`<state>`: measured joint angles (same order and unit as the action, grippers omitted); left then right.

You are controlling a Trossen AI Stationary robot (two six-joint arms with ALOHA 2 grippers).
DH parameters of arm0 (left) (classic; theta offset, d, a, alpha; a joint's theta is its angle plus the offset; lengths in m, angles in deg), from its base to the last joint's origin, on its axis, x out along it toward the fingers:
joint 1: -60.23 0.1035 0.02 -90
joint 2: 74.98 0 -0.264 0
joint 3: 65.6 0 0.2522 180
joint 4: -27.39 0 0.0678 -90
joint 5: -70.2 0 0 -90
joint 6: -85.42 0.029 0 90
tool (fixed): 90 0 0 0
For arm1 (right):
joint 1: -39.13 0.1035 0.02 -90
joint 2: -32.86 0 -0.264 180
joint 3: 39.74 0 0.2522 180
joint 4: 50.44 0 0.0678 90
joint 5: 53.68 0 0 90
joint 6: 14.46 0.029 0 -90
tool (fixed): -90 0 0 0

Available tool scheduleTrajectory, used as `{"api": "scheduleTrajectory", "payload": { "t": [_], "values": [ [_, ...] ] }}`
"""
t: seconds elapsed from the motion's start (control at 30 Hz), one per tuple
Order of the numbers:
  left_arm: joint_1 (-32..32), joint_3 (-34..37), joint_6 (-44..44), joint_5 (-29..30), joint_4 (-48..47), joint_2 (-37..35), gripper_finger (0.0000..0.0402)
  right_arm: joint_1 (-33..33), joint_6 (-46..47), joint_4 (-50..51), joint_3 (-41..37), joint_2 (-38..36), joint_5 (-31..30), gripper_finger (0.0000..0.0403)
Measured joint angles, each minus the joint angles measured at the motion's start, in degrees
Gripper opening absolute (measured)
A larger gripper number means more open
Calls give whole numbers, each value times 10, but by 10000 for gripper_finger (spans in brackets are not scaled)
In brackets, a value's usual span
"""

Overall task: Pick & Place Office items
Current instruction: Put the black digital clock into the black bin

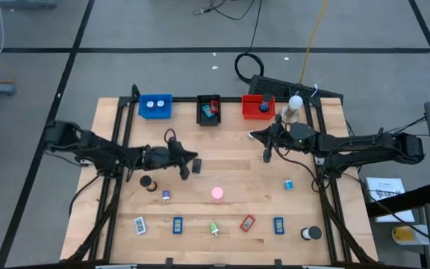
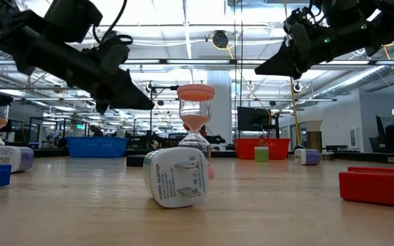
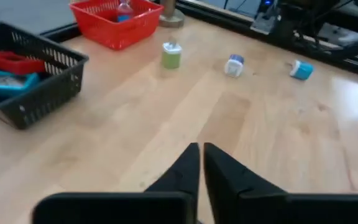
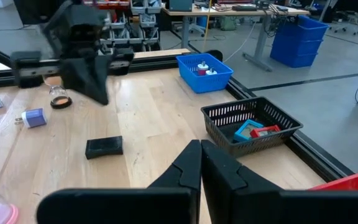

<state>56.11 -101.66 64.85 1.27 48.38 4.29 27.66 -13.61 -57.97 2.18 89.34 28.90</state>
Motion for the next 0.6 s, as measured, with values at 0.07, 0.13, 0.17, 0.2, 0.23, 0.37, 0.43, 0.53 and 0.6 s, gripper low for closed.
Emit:
{"api": "scheduleTrajectory", "payload": {
  "t": [0.07,0.13,0.17,0.2,0.23,0.37,0.43,0.53,0.6],
  "values": [
    [-33,-12,-19,48,-28,9,55,0,0,0,0,0,0,1],
    [-67,-29,-39,107,-64,25,85,0,0,0,0,0,0,1],
    [-83,-38,-55,135,-85,33,101,0,0,0,0,0,0,1],
    [-97,-49,-76,160,-109,42,117,0,0,0,0,0,0,1],
    [-108,-62,-99,181,-131,51,133,0,0,0,0,0,0,1],
    [-134,-120,-185,222,-214,99,199,0,0,1,0,0,0,1],
    [-137,-152,-221,224,-251,130,232,0,0,1,0,0,0,1],
    [-134,-193,-257,226,-305,175,281,0,0,2,0,0,0,1],
    [-129,-214,-272,229,-337,199,311,0,0,2,0,0,0,1]
  ]
}}
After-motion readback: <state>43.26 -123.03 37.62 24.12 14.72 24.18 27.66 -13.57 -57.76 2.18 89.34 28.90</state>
